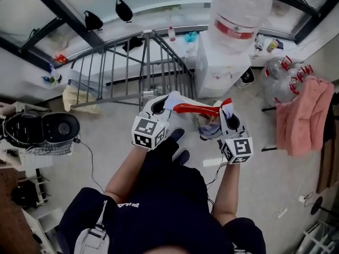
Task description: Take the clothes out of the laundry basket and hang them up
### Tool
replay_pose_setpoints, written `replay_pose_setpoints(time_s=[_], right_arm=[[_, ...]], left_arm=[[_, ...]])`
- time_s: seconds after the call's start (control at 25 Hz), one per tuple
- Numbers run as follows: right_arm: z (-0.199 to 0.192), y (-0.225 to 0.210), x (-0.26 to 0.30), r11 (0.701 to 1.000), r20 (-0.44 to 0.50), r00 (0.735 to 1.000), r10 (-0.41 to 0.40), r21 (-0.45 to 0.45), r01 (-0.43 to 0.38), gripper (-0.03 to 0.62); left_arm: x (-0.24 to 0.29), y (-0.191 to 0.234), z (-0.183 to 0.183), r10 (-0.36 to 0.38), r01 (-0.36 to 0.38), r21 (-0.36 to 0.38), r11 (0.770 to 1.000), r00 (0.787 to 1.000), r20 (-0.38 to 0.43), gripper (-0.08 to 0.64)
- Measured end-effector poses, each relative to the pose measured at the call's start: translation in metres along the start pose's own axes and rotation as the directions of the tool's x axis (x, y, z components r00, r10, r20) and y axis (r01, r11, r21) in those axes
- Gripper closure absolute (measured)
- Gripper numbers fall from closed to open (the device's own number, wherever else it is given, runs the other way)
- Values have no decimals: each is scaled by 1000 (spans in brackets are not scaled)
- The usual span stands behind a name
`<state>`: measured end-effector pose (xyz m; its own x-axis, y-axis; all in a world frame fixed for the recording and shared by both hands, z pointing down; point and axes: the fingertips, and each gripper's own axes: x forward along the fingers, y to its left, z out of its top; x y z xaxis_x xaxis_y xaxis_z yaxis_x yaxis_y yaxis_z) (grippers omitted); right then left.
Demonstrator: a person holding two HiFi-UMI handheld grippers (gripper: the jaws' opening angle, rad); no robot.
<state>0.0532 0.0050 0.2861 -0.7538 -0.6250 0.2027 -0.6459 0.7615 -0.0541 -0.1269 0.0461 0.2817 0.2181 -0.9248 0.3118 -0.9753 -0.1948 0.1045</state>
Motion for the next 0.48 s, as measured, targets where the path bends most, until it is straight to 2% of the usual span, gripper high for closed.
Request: replay_pose_setpoints(time_s=[0.12,0.24,0.36,0.48], right_arm=[[7,42,23,993,3,995,99,-57,-99,555],[14,91,48,980,0,985,174,-97,-173,554],[29,142,70,960,5,970,242,-148,-239,551],[43,191,89,935,24,945,327,-152,-320,549]], left_arm=[[-48,30,1,113,-113,31,993,994,14,537],[-98,66,-4,222,-223,12,975,975,21,537],[-146,101,-7,325,-323,-51,945,945,38,537],[-191,136,-7,416,-409,-94,907,907,68,537]])
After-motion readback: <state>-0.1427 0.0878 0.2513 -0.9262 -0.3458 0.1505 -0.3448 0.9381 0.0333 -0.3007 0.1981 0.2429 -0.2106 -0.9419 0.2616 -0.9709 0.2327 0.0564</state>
